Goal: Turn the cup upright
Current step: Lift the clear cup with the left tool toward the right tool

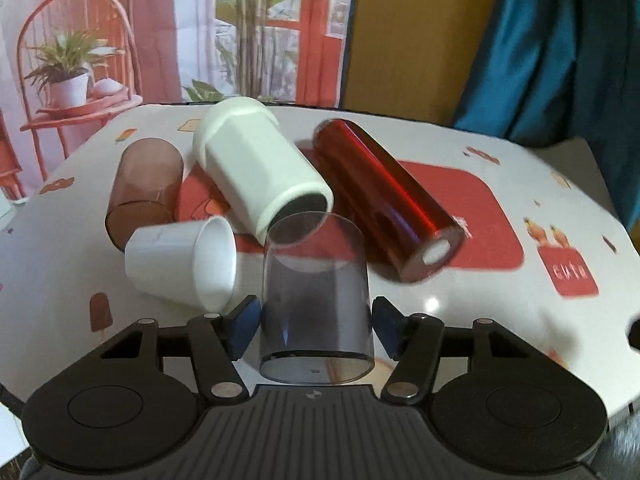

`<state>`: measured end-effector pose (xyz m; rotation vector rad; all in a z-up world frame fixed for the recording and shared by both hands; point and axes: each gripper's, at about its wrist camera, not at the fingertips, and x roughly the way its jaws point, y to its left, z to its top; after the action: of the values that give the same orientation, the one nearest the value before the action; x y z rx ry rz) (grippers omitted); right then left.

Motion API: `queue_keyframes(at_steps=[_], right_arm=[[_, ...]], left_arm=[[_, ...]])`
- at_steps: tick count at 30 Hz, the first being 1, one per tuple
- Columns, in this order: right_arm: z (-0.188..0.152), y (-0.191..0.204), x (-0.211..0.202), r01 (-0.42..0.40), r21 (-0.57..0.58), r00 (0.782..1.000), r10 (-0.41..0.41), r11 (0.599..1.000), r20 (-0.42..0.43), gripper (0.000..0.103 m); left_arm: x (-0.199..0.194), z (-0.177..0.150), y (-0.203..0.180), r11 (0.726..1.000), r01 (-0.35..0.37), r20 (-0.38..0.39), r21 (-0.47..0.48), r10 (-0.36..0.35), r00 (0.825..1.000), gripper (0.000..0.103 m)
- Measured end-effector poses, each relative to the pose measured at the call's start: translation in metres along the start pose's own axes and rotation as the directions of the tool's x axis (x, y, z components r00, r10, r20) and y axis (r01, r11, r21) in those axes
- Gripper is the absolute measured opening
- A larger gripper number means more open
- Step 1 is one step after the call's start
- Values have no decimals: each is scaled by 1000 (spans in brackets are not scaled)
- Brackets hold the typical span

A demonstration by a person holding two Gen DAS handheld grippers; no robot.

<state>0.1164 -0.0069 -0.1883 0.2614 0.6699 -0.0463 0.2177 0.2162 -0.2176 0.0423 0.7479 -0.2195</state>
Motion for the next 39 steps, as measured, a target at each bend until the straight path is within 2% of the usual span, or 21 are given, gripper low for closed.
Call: queue_keyframes(at_steps=[7,11,15,19,24,33,37,39], right_arm=[[-3,-8,3,-18,54,1000,19,998,-19,103],[-4,-13,3,-20,70,1000,21,997,-13,103],[-4,-16,3,-25,83,1000,26,996,-14,103],[-4,-19,2,-14,93,1000,15,996,-14,103],[-4,-27,2,4,112,1000,-2,994,-17,103],[-3,-35,0,33,123,999,-30,992,-21,103],[-3,-36,2,41,124,999,-37,991,-31,103],[-4,-34,2,41,118,999,-36,992,-38,103]], left_arm=[[-16,-9,4,997,56,-65,-58,-60,996,64],[-24,-18,-4,994,96,-74,-54,-100,992,64],[-23,-17,-6,988,123,-82,-96,-131,988,64],[-18,-15,-16,989,127,-75,-71,-133,988,64],[-13,-15,-37,982,177,-87,-68,-183,979,65],[4,-10,-51,949,281,-114,-145,-299,948,65],[7,-11,-52,922,352,-143,-159,-374,916,70],[6,-12,-47,918,356,-142,-172,-381,914,74]])
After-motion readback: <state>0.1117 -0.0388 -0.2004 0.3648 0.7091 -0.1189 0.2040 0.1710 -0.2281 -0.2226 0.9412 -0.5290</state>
